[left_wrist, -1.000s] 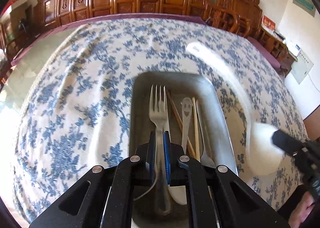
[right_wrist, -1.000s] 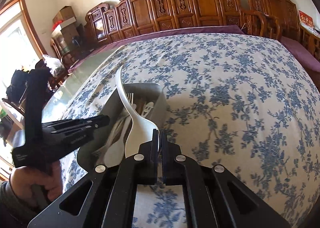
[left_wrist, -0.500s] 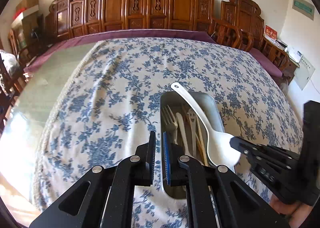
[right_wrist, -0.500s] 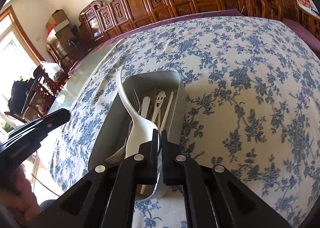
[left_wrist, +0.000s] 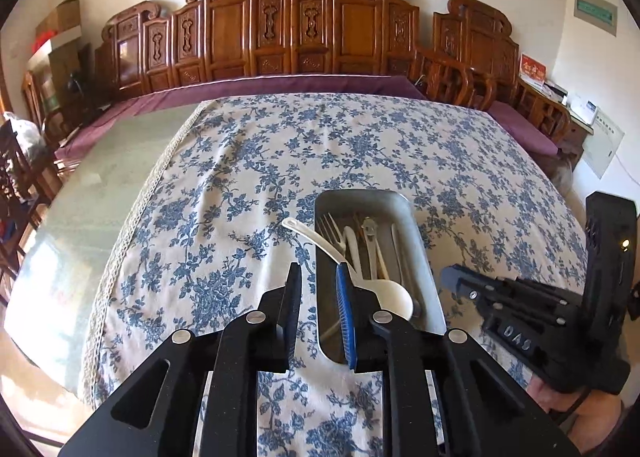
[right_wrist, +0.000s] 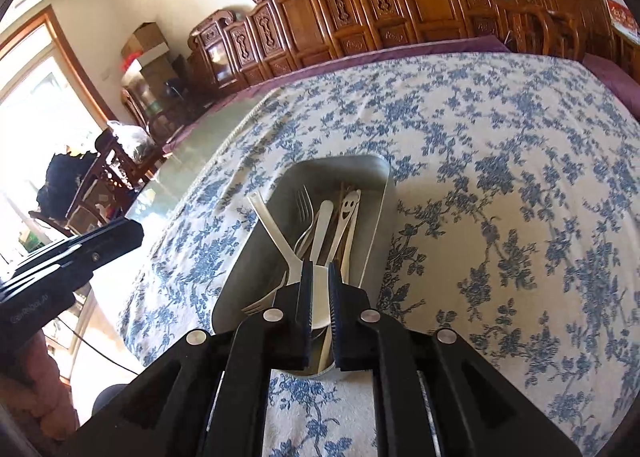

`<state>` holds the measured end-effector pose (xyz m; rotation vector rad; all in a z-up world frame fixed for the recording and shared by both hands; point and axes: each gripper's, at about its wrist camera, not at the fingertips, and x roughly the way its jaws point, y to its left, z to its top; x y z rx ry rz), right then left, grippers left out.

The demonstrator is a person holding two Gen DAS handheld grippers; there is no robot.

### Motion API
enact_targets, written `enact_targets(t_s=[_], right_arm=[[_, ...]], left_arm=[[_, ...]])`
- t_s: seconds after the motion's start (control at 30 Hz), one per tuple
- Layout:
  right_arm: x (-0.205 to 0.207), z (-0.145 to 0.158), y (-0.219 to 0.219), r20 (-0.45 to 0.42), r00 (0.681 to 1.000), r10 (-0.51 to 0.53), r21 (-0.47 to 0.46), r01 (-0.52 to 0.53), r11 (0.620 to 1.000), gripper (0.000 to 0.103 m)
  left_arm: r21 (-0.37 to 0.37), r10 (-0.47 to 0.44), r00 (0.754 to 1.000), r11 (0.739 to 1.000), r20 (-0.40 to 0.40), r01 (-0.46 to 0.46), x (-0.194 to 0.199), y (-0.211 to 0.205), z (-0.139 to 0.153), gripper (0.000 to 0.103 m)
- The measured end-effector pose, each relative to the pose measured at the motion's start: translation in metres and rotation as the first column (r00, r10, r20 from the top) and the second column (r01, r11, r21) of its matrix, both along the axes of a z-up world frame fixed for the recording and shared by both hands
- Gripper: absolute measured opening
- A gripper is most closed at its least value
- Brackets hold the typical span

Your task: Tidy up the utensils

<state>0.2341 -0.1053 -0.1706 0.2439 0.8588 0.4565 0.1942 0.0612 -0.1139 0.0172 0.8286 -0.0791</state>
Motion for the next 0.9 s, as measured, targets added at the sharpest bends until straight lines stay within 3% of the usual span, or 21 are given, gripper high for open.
enact_targets(t_s=[0.23,0.43,0.47,0.67,0.9], right_arm=[[-0.035,0.037,-0.022,0.117,0.993,-0.002,-0.032,0.006,0.999,0.011],[-0.072,0.076,-0.051,0.217,0.975,-0.043,-0.060,0.058,0.997,0.011],[-0.079,0.082,-0.056,0.234,0.971,-0.055,-0.068,0.072,0.995,0.014],[-0.109,0.113,-0.087,0.297,0.948,-0.113,-0.080,0.143,0.987,0.035],[-0.136,0.152,-0.115,0.378,0.911,-0.166,-0.092,0.216,0.972,0.073]], left_arm=[[-0.013,-0.014,0.999,1.000,0.046,0.015,-0.026,-0.010,0.018,0.032],[-0.008,-0.030,0.994,0.999,0.101,0.031,-0.049,-0.024,0.037,0.060],[-0.004,-0.035,0.993,0.999,0.115,0.036,-0.054,-0.028,0.042,0.068],[-0.004,-0.078,0.981,0.997,0.180,0.080,-0.079,-0.050,0.066,0.087],[-0.021,-0.076,0.969,0.996,0.236,0.083,-0.100,-0.065,0.094,0.095]])
